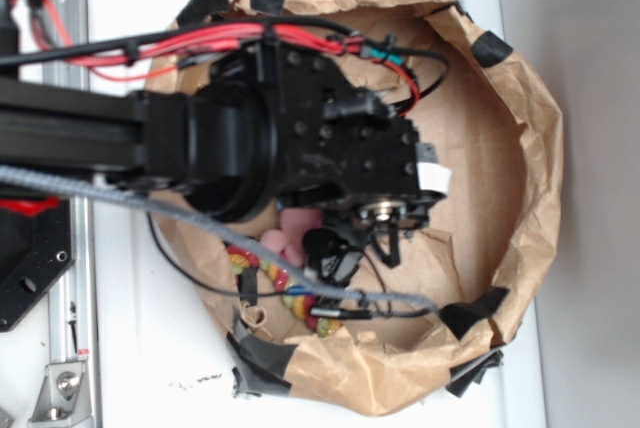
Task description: Grab the pink bunny.
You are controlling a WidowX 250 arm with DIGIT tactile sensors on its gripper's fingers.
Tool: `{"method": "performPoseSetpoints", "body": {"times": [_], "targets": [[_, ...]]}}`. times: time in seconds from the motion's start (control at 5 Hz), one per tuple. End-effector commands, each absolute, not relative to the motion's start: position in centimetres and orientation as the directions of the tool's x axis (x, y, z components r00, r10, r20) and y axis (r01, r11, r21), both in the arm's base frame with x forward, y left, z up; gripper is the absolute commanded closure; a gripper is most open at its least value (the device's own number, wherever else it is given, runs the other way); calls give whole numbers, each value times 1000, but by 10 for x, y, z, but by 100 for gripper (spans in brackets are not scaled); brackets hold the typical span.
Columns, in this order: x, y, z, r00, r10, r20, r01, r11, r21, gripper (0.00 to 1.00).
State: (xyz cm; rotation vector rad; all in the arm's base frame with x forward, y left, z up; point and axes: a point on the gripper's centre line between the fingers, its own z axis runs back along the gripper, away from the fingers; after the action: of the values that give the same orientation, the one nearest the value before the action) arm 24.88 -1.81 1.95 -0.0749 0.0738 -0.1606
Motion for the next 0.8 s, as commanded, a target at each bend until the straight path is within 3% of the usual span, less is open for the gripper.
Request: {"method": "performPoseSetpoints", "body": {"times": [0.0, 0.4, 0.6], "targets": [[239, -33, 42, 992, -121, -22, 121, 992, -17, 100], [272, -12, 144, 948, -104, 300, 96, 995, 41, 100], [285, -4, 195, 927, -72, 369, 74, 997, 8, 100]]}}
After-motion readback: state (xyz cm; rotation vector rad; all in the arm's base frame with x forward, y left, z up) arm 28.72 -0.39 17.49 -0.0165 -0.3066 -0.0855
